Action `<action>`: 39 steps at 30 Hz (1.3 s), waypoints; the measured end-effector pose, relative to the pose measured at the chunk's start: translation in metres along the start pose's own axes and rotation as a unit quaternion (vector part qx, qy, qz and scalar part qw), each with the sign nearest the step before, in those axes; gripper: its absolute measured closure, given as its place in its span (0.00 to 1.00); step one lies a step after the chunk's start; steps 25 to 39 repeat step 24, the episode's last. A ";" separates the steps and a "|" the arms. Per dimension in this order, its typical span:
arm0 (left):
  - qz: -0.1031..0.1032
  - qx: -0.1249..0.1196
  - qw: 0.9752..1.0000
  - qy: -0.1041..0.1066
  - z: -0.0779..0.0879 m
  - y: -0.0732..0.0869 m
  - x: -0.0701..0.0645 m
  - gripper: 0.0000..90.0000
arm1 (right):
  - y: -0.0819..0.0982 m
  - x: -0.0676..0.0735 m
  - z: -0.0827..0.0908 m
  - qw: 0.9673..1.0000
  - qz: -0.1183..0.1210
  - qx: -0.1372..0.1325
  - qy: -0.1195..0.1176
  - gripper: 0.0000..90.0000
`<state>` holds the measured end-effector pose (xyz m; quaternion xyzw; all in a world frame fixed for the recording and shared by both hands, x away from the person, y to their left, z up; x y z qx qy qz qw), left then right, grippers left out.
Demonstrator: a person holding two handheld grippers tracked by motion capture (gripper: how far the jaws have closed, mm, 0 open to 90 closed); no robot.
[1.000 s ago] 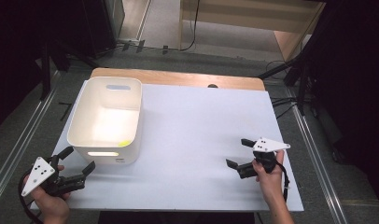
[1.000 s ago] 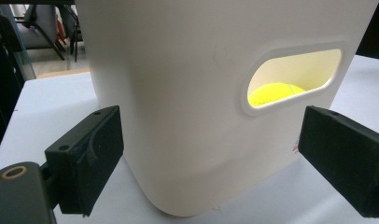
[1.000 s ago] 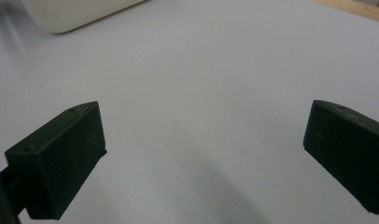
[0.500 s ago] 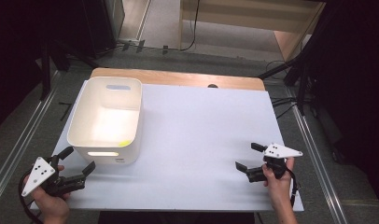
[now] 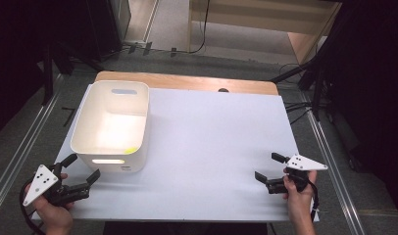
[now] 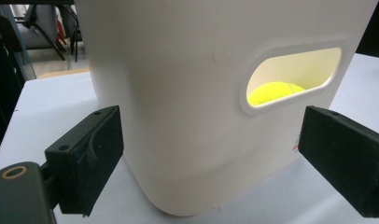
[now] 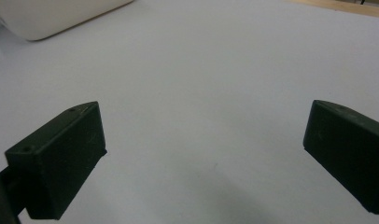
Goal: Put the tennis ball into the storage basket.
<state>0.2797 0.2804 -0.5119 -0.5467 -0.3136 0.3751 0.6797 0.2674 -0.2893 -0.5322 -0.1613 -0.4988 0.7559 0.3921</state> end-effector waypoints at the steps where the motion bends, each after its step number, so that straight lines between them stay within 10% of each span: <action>1: 0.000 0.000 1.000 0.000 0.000 0.000 0.000 0.08 | 0.001 -0.001 0.001 1.000 -0.002 -0.003 0.001 0.00; 39: 0.000 0.001 1.000 0.001 -0.001 0.000 0.000 0.08 | 0.008 -0.006 0.012 0.999 -0.018 -0.029 0.007 0.00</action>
Point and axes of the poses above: each handheld gripper's, and its own axes: z roughly backward along the jaws, y roughly out of its underside, x roughly to its left, the point moved 7 cm from there along -z, roughly forward along the jaws, and after that the axes turned 3 degrees about -y, right-handed, at the moved point
